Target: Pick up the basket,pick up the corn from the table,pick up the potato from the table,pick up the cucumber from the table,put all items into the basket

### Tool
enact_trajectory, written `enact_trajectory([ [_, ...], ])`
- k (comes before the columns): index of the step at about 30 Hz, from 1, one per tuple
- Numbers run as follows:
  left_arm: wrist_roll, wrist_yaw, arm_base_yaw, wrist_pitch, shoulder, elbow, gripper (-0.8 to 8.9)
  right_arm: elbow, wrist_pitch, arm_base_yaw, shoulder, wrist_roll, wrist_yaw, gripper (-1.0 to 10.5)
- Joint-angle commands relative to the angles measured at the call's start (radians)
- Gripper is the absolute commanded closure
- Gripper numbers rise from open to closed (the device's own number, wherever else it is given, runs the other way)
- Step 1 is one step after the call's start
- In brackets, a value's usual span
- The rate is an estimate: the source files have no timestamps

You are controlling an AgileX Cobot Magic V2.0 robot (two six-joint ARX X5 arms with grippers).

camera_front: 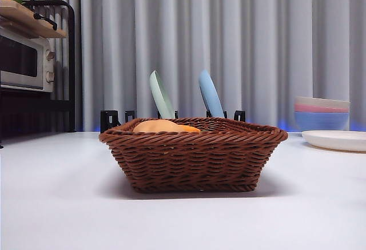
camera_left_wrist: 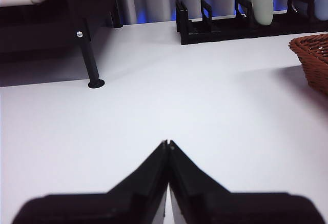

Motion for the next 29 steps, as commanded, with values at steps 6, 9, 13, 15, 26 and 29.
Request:
enact_trajectory([
  [6, -0.005, 0.0, 0.003, 0.0, -0.003, -0.013, 8.17, -0.005, -0.006, 0.002, -0.002, -0.007, 0.003, 9.6],
  [9, -0.005, 0.0, 0.003, 0.0, -0.003, -0.013, 8.17, -0.005, -0.002, 0.001, -0.011, -0.056, 0.005, 9.6],
  [13, -0.005, 0.0, 0.003, 0.0, -0.003, -0.013, 8.17, -0.017, 0.047, -0.011, -0.046, -0.194, 0.003, 9.6],
  [15, -0.005, 0.0, 0.003, 0.0, -0.003, -0.013, 8.16, -0.056, 0.131, -0.039, -0.068, -0.251, -0.004, 9.6],
  [26, -0.005, 0.0, 0.003, 0.0, -0.003, -0.013, 8.17, -0.457, 0.389, -0.224, -0.284, -0.227, -0.109, 9.6],
  [29, -0.005, 0.0, 0.003, 0.0, -0.003, -0.013, 8.17, -0.554, 0.389, -0.224, -0.352, -0.196, -0.108, 9.6],
])
